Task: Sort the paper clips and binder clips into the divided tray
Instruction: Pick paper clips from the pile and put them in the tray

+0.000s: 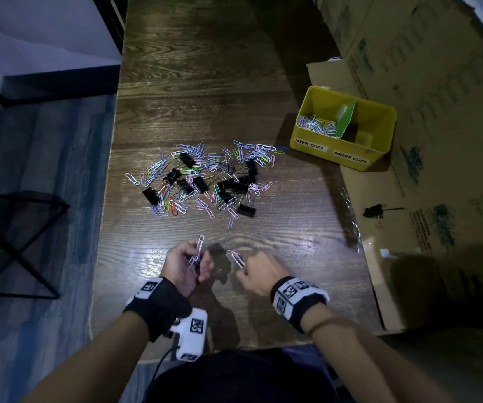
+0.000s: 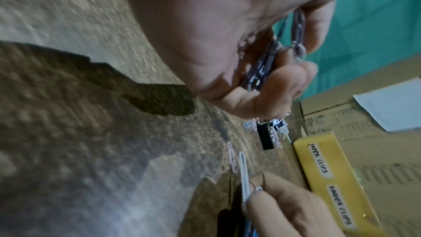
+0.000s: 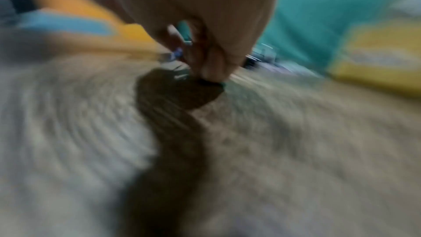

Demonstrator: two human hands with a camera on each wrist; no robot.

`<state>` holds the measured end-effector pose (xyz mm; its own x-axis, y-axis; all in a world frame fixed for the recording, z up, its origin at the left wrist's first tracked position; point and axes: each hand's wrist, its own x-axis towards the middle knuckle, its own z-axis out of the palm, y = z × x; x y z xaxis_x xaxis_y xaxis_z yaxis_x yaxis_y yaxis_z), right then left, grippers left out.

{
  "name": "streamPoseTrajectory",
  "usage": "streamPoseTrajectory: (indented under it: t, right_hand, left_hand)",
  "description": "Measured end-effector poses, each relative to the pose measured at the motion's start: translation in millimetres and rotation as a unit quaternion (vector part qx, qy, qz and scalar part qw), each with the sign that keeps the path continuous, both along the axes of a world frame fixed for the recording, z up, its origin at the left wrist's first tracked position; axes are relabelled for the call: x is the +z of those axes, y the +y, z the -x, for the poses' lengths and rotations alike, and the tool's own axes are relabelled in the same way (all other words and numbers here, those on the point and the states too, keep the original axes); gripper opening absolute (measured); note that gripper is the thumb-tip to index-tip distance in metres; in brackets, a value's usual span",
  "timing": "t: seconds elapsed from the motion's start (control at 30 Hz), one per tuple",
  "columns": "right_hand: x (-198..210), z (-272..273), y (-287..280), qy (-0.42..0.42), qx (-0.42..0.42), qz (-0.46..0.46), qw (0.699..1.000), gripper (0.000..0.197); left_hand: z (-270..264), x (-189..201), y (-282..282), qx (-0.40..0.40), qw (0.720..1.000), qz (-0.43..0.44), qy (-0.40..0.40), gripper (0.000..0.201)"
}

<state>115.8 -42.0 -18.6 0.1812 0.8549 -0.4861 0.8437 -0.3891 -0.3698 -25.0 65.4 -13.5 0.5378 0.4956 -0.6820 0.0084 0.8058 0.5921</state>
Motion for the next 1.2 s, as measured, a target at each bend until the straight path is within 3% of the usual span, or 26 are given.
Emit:
streamPoseTrajectory:
  t: [0.07, 0.1, 0.13, 0.23, 0.27, 0.3, 0.37, 0.53, 0.6, 0.73, 0.8, 0.9, 0.97, 1.03, 1.1, 1.2]
  right_hand:
    - [-3.3, -12.0, -3.6, 0.093, -0.109, -0.035, 0.989, 0.023]
    - [-4.7, -17.6, -5.5, 0.167, -0.179, -0.048, 0.968, 0.025]
    - [-6.7, -22.7, -8.0, 0.262, -0.259, -0.068, 0.927, 0.026]
    - [-11.4, -34.8, -11.9, 0.529, -0.432, -0.143, 0.717, 0.013]
    - [-10.1, -37.5, -11.9, 0.583, -0.446, -0.153, 0.661, 0.011]
    - [-7.7, -39.9, -11.9, 0.616, -0.45, -0.158, 0.628, 0.011]
    - [-1.4, -45.3, -12.1, 0.649, -0.439, -0.17, 0.598, 0.016]
    - [6.9, -56.7, -2.7, 0.666, -0.432, -0.181, 0.581, 0.021]
    - [4.2, -60.1, 0.8, 0.655, -0.438, -0.174, 0.591, 0.034]
    - [-8.8, -63.8, -1.5, 0.533, -0.45, -0.144, 0.702, 0.046]
    - [-11.6, -64.2, -2.3, 0.462, -0.432, -0.123, 0.765, 0.047]
    - [-10.4, -58.2, 1.8, 0.253, -0.306, -0.077, 0.914, 0.041]
    - [-10.8, -51.2, 6.3, 0.147, -0.196, -0.035, 0.969, 0.031]
    - [-13.8, -44.8, 9.2, 0.061, -0.071, -0.007, 0.996, 0.039]
    - [-12.8, -43.3, 9.2, 0.006, 0.02, -0.005, 1.0, 0.037]
    - [-15.7, -43.3, 4.5, -0.003, 0.063, -0.019, 0.998, 0.028]
  left_hand:
    - [-6.6, 3.8, 1.6, 0.004, 0.999, 0.003, -0.041, 0.013]
    - [-10.7, 5.0, 2.7, 0.012, 0.998, 0.004, -0.055, 0.015]
    - [-15.0, 6.3, 3.8, 0.018, 0.998, 0.004, -0.068, 0.015]
    - [-26.1, 5.7, 9.5, 0.025, 0.996, 0.004, -0.091, 0.017]
    - [-29.2, 3.8, 12.0, 0.024, 0.995, 0.009, -0.097, 0.022]
    - [-32.6, 1.8, 14.1, 0.018, 0.995, 0.012, -0.102, 0.03]
    - [-38.1, -3.2, 17.9, -0.017, 0.995, 0.007, -0.096, 0.045]
    - [-42.7, -17.9, 17.6, -0.09, 0.993, -0.054, -0.055, 0.034]
    - [-39.4, -24.8, 19.5, -0.091, 0.992, -0.068, -0.045, 0.038]
    - [-31.0, -28.5, 24.6, -0.153, 0.978, -0.129, 0.065, 0.04]
    - [-31.0, -23.0, 23.6, -0.194, 0.955, -0.2, 0.103, 0.038]
    - [-27.7, -26.7, 18.7, -0.281, 0.876, -0.363, 0.149, 0.024]
    - [-21.7, -36.1, 15.1, -0.389, 0.769, -0.466, 0.203, 0.014]
    - [-18.1, -40.0, 10.0, -0.453, 0.656, -0.54, 0.269, 0.032]
    - [-19.6, -40.1, 3.6, -0.448, 0.62, -0.581, 0.277, 0.042]
    - [-23.3, -37.9, -0.9, -0.456, 0.597, -0.601, 0.274, 0.044]
